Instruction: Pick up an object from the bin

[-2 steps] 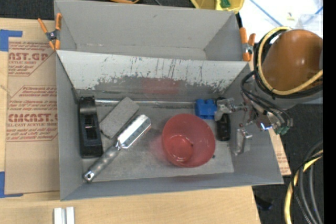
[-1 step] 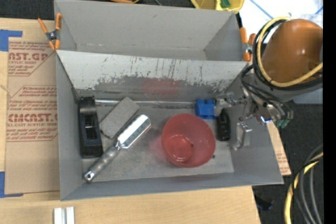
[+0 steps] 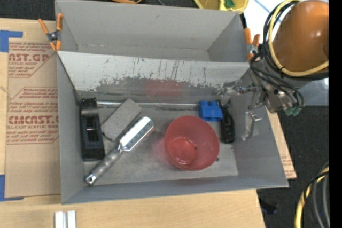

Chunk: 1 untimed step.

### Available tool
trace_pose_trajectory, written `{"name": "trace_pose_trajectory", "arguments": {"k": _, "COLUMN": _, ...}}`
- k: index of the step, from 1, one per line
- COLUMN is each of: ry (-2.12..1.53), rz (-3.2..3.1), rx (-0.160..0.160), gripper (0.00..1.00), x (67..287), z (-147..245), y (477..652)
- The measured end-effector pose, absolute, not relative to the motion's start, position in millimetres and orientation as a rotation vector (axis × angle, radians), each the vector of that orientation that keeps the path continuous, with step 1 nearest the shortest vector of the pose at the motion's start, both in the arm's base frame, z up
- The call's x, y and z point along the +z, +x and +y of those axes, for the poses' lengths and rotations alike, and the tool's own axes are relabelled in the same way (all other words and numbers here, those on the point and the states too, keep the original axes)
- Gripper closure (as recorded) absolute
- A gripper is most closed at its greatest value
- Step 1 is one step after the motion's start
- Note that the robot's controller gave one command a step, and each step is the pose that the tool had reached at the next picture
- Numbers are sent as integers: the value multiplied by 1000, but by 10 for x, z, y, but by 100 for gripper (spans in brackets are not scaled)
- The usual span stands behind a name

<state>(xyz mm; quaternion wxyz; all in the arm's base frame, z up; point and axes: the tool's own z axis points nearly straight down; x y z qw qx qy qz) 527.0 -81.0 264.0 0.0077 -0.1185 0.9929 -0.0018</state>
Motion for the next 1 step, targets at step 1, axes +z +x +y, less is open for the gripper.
{"name": "trace_pose_trajectory", "arguments": {"k": 1, "ry": -383, "rz": 3106, "rx": 1, "gripper": 0, "x": 2324, "z": -441, "y": 5226}}
